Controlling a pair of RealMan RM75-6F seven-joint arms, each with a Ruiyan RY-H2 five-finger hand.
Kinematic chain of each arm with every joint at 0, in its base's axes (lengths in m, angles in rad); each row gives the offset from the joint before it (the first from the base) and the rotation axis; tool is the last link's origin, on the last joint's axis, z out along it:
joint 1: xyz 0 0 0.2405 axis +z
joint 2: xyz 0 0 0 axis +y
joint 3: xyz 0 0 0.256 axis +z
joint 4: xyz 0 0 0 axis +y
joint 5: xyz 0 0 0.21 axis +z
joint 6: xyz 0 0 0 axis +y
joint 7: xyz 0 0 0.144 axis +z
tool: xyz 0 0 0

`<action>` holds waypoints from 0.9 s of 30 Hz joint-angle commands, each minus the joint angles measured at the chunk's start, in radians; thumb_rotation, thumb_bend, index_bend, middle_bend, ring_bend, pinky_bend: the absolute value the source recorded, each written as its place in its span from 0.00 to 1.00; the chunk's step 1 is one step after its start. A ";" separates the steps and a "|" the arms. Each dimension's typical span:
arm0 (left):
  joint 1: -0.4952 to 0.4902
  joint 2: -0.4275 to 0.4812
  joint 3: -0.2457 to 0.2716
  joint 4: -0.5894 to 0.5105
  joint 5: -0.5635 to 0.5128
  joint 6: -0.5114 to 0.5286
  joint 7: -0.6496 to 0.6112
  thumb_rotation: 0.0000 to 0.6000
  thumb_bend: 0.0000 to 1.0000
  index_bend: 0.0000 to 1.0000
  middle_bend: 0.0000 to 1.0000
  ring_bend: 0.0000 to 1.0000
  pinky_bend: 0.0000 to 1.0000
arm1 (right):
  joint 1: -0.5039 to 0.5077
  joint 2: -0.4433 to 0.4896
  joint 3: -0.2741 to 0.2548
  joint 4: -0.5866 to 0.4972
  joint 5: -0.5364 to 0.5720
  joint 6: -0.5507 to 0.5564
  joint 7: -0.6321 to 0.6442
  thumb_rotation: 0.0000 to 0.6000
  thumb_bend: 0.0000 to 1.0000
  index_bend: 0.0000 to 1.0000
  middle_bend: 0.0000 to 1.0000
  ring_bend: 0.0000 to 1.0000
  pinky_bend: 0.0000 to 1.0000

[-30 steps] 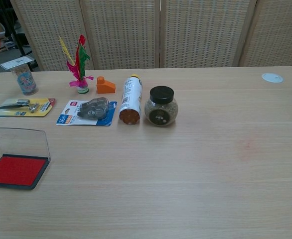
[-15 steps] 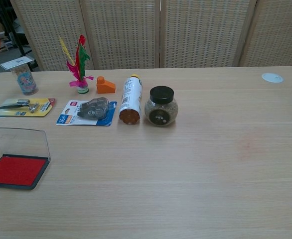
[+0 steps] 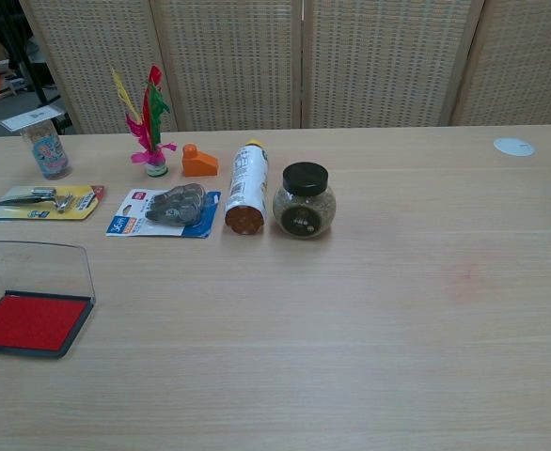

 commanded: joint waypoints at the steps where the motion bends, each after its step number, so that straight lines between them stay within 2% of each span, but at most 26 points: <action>1: 0.000 0.001 0.000 -0.002 -0.003 -0.003 0.005 1.00 0.37 0.54 1.00 0.98 0.96 | 0.000 0.000 0.000 -0.001 0.000 -0.001 0.001 1.00 0.00 0.00 0.00 0.00 0.00; 19: 0.005 0.030 -0.002 -0.045 -0.006 0.001 0.034 1.00 0.36 0.41 1.00 0.98 0.96 | -0.002 0.002 0.002 -0.002 0.001 0.005 0.002 1.00 0.00 0.00 0.00 0.00 0.00; 22: 0.023 0.075 -0.006 -0.110 0.014 0.048 0.034 1.00 0.35 0.37 1.00 0.98 0.96 | -0.002 0.003 0.003 -0.003 0.003 0.005 0.002 1.00 0.00 0.00 0.00 0.00 0.00; 26: 0.077 0.168 -0.019 -0.263 0.069 0.221 0.063 1.00 0.33 0.33 0.95 0.97 0.96 | -0.006 0.007 0.003 -0.010 0.000 0.013 0.000 1.00 0.00 0.00 0.00 0.00 0.00; 27: 0.088 0.185 -0.022 -0.293 0.080 0.258 0.070 1.00 0.32 0.32 0.91 0.94 0.95 | -0.006 0.008 0.004 -0.011 -0.001 0.016 -0.002 1.00 0.00 0.00 0.00 0.00 0.00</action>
